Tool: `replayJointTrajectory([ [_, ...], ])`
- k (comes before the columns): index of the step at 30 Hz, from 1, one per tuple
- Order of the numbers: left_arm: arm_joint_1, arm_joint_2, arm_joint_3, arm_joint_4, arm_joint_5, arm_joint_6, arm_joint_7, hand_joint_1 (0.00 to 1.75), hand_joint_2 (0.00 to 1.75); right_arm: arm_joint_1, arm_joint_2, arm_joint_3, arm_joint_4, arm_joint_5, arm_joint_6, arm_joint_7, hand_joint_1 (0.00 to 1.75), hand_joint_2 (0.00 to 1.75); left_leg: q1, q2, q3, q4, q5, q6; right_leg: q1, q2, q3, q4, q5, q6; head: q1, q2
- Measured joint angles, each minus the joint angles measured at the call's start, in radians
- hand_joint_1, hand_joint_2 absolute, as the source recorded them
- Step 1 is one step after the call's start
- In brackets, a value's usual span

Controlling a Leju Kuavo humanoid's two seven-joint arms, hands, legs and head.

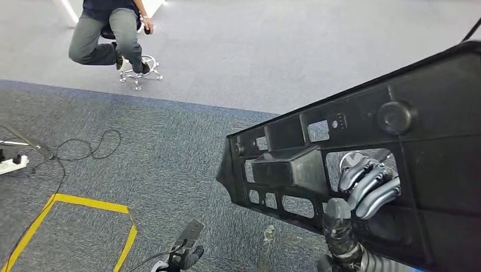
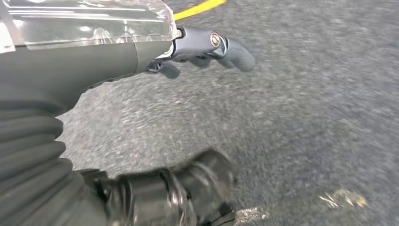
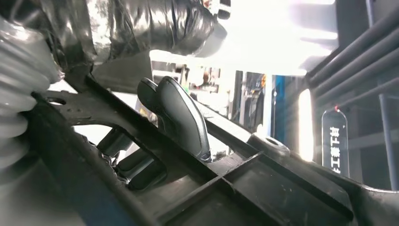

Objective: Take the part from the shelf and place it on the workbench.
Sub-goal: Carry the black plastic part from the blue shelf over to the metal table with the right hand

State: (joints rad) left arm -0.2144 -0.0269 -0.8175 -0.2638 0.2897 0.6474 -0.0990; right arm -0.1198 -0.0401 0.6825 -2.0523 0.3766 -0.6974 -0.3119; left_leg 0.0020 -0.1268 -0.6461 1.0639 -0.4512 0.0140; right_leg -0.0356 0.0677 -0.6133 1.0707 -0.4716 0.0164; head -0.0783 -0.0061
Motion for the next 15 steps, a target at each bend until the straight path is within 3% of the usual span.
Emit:
replayJointTrajectory([
  [1,-0.002,0.001,0.0,0.0,0.001,0.003,0.012,0.0,1.75,-0.007,0.0,0.0,0.001,-0.01,0.0,0.0,1.75,1.75,-0.001,0.026,-0.012,0.022,-0.01,-0.006,-0.002,-0.014,0.005,-0.004,0.0,-0.006,-0.004,0.0],
  [3,-0.012,0.002,0.0,-0.001,0.004,0.0,0.032,0.0,1.75,-0.024,0.001,0.001,0.003,-0.026,0.002,0.0,1.75,1.75,-0.002,0.091,-0.064,0.12,-0.053,-0.017,-0.001,-0.046,0.015,-0.009,-0.003,-0.014,-0.011,0.0],
  [5,-0.021,0.002,0.0,-0.001,0.005,-0.01,0.042,0.0,1.75,-0.044,0.001,0.005,0.006,-0.031,0.004,0.008,1.75,1.75,0.004,0.113,-0.129,0.228,-0.088,-0.024,0.001,-0.079,0.02,-0.009,-0.009,-0.017,-0.013,0.0],
  [6,-0.023,0.002,0.0,-0.001,0.005,-0.015,0.044,0.0,1.75,-0.052,0.001,0.008,0.008,-0.03,0.005,0.014,1.75,1.75,0.006,0.117,-0.142,0.245,-0.083,-0.025,0.001,-0.094,0.023,-0.009,-0.012,-0.017,-0.013,0.0],
  [7,-0.024,0.002,0.0,-0.001,0.004,-0.019,0.044,0.0,1.75,-0.058,0.001,0.012,0.009,-0.028,0.006,0.021,1.75,1.75,0.007,0.12,-0.135,0.225,-0.062,-0.024,0.001,-0.108,0.027,-0.009,-0.016,-0.016,-0.013,0.0],
  [8,-0.026,0.003,0.0,-0.001,0.002,-0.022,0.044,0.0,1.75,-0.062,0.001,0.016,0.01,-0.026,0.007,0.025,1.75,1.75,0.008,0.129,-0.108,0.17,-0.027,-0.022,0.001,-0.121,0.033,-0.009,-0.02,-0.014,-0.013,0.0],
  [10,-0.034,0.004,0.0,-0.001,-0.006,-0.029,0.046,0.0,1.75,-0.065,0.001,0.021,0.011,-0.022,0.007,0.026,1.75,1.75,-0.001,0.169,-0.042,0.041,0.023,-0.013,0.004,-0.145,0.045,-0.011,-0.029,-0.007,-0.013,0.0],
  [12,-0.043,0.004,0.0,-0.001,-0.014,-0.034,0.052,0.0,1.75,-0.066,0.002,0.022,0.012,-0.021,0.007,0.02,1.75,1.75,-0.012,0.191,-0.014,-0.016,0.031,0.0,0.009,-0.164,0.054,-0.018,-0.034,0.003,-0.012,0.0],
  [14,-0.046,0.006,0.0,-0.001,-0.017,-0.038,0.057,0.0,1.75,-0.067,0.003,0.022,0.013,-0.02,0.007,0.015,1.75,1.75,-0.014,0.169,-0.01,-0.023,0.032,0.011,0.012,-0.178,0.066,-0.029,-0.036,0.014,-0.012,0.0],
  [15,-0.045,0.006,0.0,-0.001,-0.018,-0.039,0.058,0.0,1.75,-0.068,0.004,0.022,0.014,-0.02,0.007,0.014,1.75,1.75,-0.012,0.158,-0.003,-0.031,0.033,0.017,0.011,-0.171,0.07,-0.028,-0.041,0.02,-0.01,0.0],
])
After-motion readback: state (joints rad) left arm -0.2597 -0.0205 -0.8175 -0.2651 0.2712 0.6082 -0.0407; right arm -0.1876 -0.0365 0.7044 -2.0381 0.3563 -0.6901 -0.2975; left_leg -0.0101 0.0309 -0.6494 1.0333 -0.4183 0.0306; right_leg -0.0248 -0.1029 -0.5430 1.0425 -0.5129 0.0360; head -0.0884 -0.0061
